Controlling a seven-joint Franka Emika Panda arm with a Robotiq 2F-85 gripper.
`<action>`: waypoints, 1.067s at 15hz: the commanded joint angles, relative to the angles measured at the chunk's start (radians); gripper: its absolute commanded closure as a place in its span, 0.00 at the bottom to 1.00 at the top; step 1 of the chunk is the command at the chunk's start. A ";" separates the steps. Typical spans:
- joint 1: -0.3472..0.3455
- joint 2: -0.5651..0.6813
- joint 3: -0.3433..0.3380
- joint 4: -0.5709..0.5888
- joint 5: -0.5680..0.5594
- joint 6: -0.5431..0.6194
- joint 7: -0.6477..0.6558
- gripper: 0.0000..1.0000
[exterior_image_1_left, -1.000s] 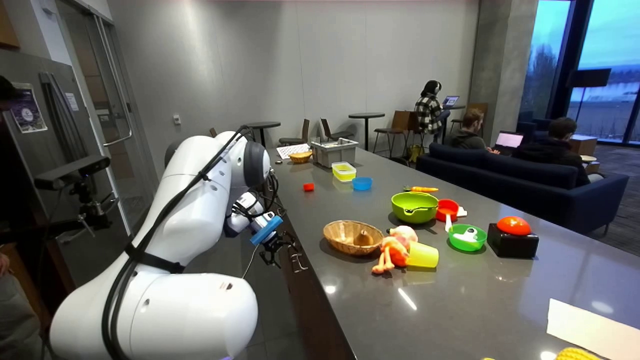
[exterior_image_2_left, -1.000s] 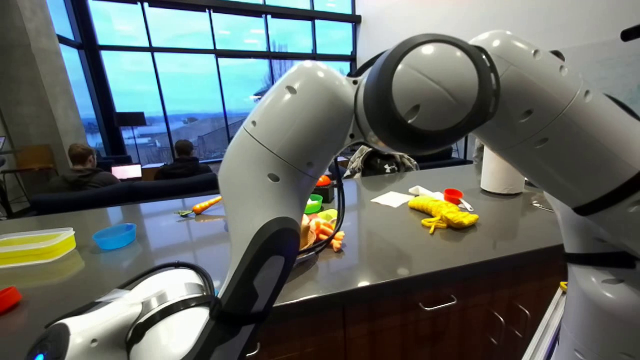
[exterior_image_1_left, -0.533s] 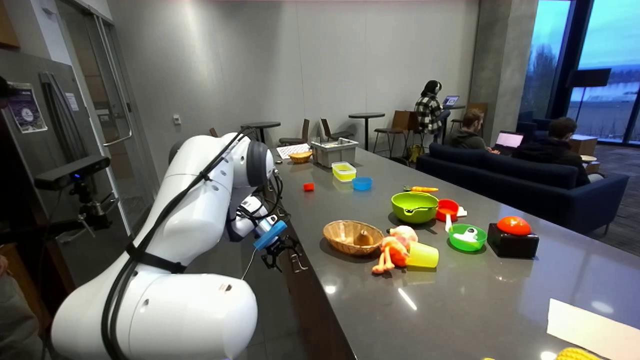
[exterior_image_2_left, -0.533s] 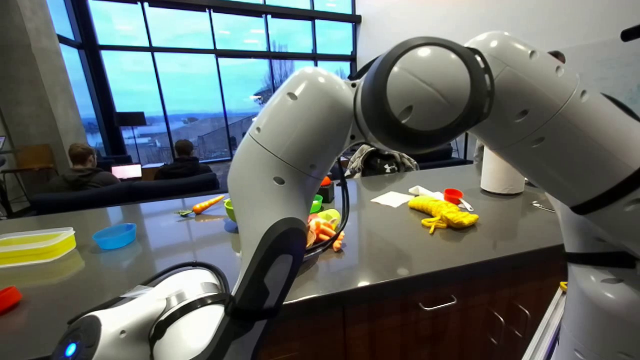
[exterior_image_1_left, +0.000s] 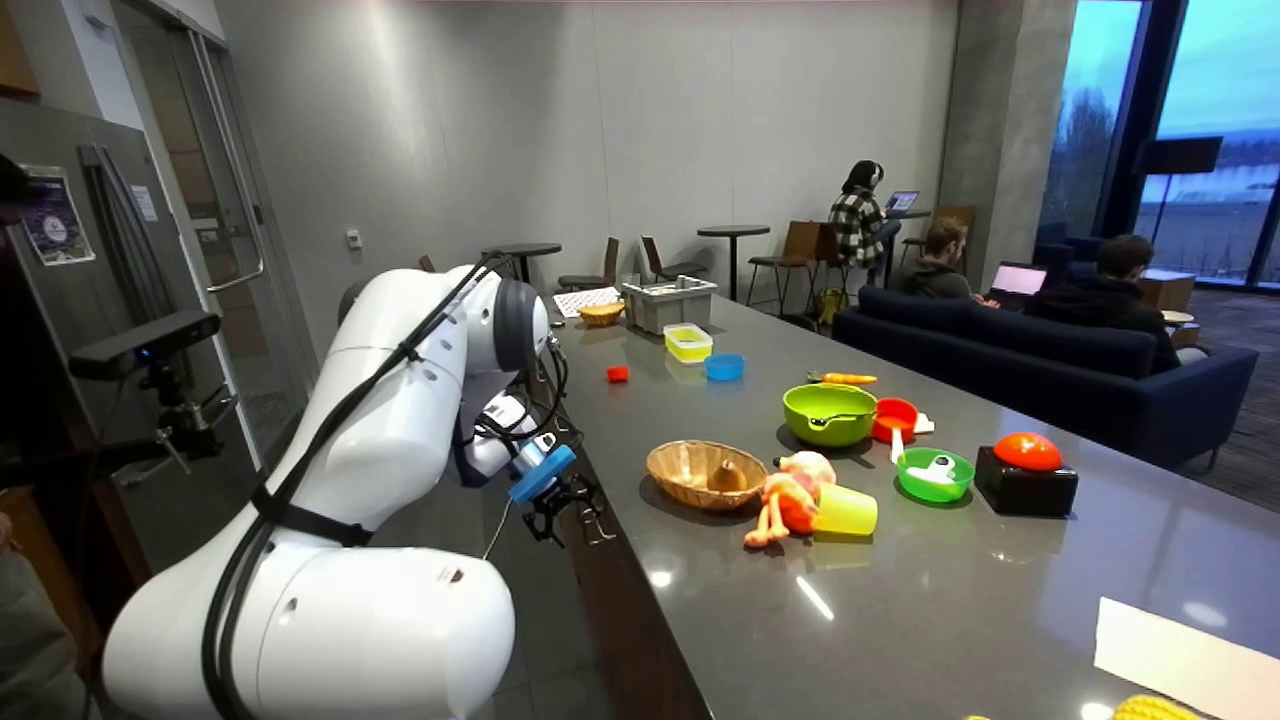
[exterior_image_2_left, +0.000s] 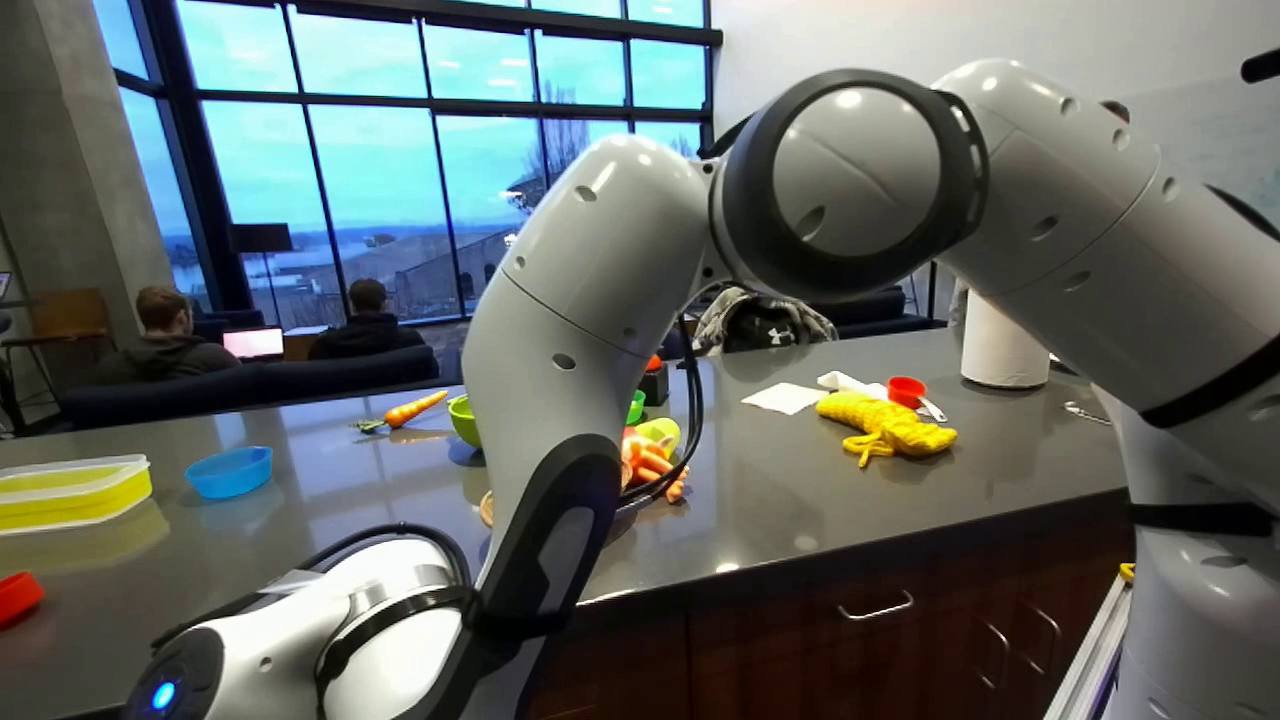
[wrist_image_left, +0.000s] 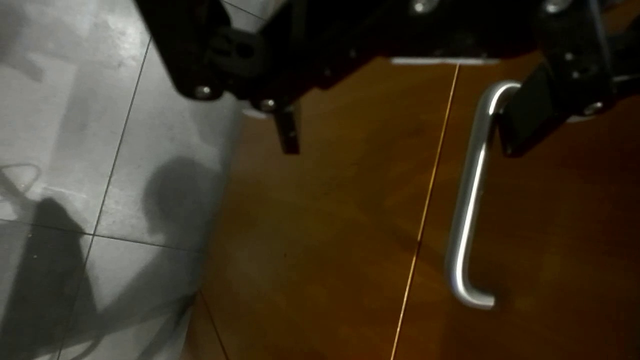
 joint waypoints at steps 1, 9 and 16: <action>-0.018 -0.028 -0.010 -0.046 -0.026 0.026 0.012 0.00; -0.038 -0.057 -0.023 -0.069 -0.027 0.033 0.016 0.00; -0.041 -0.073 -0.043 -0.078 -0.044 0.023 0.052 0.00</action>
